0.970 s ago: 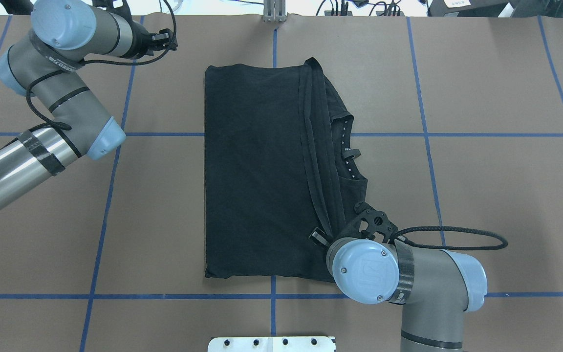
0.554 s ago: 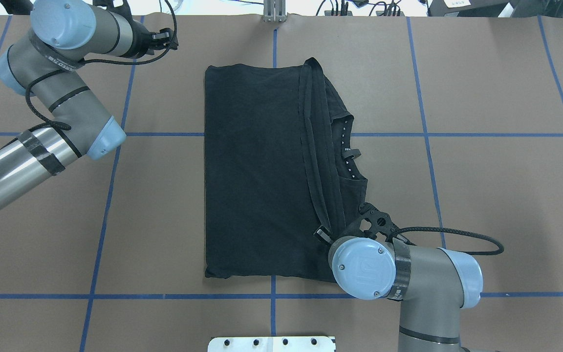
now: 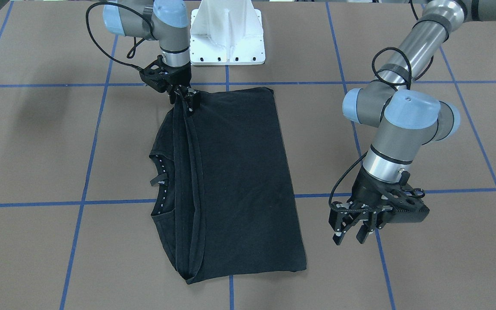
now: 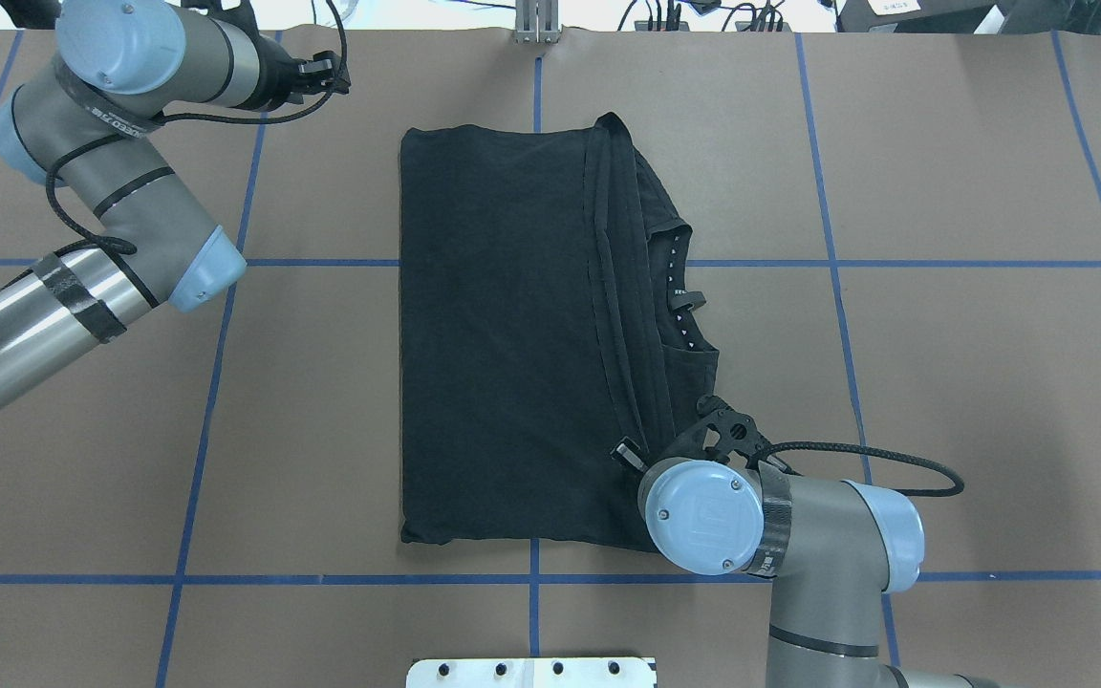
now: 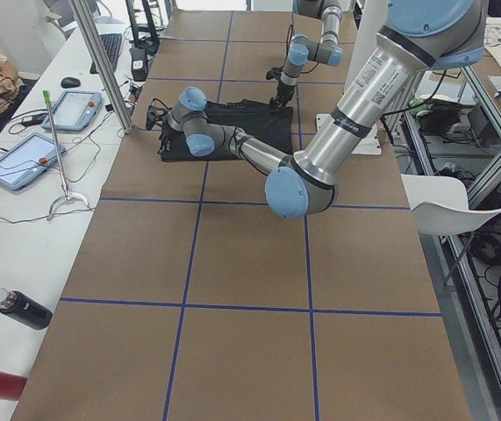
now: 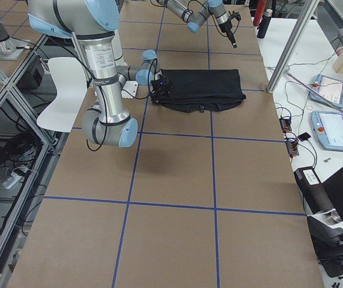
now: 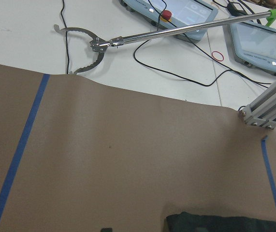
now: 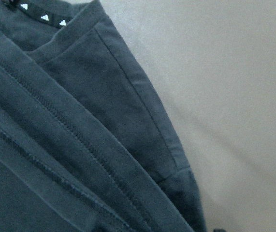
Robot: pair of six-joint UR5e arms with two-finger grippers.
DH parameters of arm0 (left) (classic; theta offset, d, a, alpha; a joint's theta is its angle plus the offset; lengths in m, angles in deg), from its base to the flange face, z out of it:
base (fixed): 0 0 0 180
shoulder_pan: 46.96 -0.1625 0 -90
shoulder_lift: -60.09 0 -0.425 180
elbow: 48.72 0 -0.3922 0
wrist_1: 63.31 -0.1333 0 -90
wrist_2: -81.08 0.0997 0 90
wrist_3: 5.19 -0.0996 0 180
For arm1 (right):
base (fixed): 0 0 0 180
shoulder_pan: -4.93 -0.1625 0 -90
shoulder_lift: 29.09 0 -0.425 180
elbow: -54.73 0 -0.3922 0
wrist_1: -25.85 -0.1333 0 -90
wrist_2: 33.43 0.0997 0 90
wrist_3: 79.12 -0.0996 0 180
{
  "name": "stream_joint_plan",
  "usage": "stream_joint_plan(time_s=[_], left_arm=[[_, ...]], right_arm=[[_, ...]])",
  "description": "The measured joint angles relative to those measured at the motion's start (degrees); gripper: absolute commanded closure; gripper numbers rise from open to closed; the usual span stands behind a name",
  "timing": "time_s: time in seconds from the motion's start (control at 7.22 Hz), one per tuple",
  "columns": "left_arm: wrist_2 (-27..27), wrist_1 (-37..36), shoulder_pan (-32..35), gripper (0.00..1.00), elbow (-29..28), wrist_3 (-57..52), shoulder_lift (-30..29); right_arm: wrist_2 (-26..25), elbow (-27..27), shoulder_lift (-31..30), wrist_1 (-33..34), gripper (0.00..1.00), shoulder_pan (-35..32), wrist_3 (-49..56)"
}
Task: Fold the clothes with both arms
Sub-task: 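Move the left gripper down to the shirt corner nearest the robot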
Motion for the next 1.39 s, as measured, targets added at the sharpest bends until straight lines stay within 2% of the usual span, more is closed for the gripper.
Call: stream_joint_plan(time_s=[0.14,0.83,0.97,1.39], left_arm=[[0.0,0.0,0.0,0.35,0.02,-0.02,-0.01],[-0.02,0.02,-0.01,0.35,0.09,0.05,-0.08],[-0.57,0.06,-0.02,0.35,1.58,0.5,0.58],[-3.66,0.83,-3.04,0.24,15.78,12.28,7.88]], right_arm=[[0.02,0.03,0.08,-0.23,1.0,-0.03,-0.09],[0.35,-1.55,0.14,-0.17,1.0,-0.19,-0.06],[0.45,-2.73,-0.05,0.09,1.0,-0.25,-0.05],[0.66,-5.08,-0.57,0.44,1.0,-0.45,-0.02]])
